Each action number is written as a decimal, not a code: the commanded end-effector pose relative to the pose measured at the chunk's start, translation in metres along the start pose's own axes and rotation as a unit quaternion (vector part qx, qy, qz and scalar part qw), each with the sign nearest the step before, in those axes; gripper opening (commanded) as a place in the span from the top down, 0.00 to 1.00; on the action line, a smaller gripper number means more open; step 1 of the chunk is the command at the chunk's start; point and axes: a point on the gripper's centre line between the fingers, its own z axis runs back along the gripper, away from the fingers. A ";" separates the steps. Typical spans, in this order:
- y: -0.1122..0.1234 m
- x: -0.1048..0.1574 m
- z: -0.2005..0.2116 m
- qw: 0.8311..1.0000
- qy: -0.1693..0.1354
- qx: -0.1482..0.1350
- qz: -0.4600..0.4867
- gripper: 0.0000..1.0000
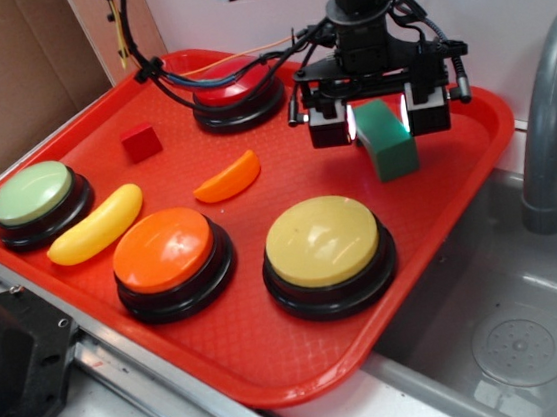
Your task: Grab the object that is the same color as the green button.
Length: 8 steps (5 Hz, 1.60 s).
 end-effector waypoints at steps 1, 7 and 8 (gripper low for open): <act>0.001 0.016 0.012 0.999 -0.012 -0.045 -0.006 1.00; 0.107 -0.010 0.206 0.906 0.029 -0.063 -0.418 1.00; 0.122 -0.012 0.204 0.918 0.067 -0.020 -0.390 1.00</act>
